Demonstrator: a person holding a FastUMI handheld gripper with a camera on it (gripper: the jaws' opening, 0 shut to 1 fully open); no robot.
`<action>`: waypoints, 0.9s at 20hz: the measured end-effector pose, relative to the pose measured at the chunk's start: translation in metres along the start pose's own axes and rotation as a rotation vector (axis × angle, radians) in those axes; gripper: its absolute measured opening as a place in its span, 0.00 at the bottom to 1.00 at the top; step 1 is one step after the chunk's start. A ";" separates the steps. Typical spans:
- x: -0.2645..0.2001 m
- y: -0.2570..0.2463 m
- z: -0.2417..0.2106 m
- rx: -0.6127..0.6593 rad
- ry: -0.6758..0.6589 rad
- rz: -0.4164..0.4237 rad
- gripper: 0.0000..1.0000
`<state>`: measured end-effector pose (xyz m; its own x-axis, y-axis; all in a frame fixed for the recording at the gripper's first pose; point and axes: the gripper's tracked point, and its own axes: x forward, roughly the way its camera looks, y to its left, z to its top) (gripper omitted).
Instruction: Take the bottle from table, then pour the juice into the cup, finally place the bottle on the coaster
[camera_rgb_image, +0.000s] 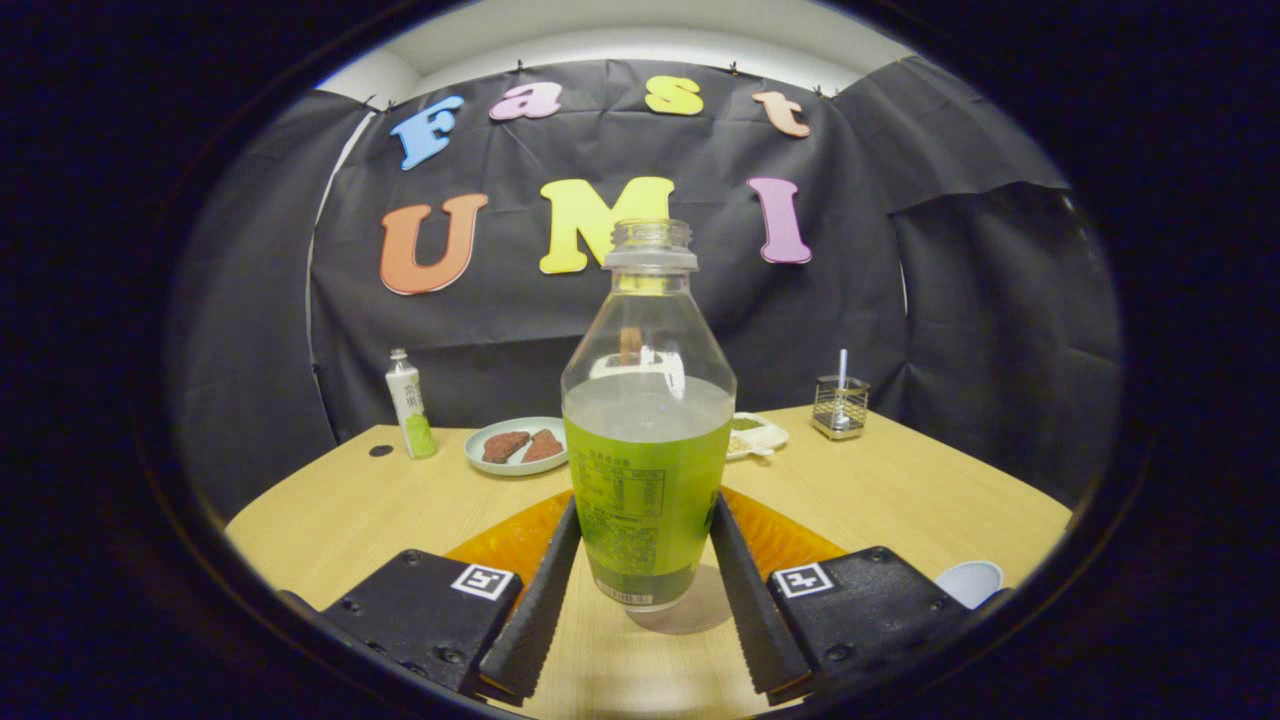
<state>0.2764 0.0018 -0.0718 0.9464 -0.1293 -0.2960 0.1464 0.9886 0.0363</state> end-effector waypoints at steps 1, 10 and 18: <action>0.007 -0.003 -0.006 -0.004 0.015 -0.006 0.80; 0.038 -0.021 -0.034 -0.023 0.072 -0.021 0.81; 0.038 -0.023 -0.039 -0.042 0.088 -0.026 0.84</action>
<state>0.2982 -0.0224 -0.1210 0.9131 -0.1499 -0.3792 0.1570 0.9875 -0.0123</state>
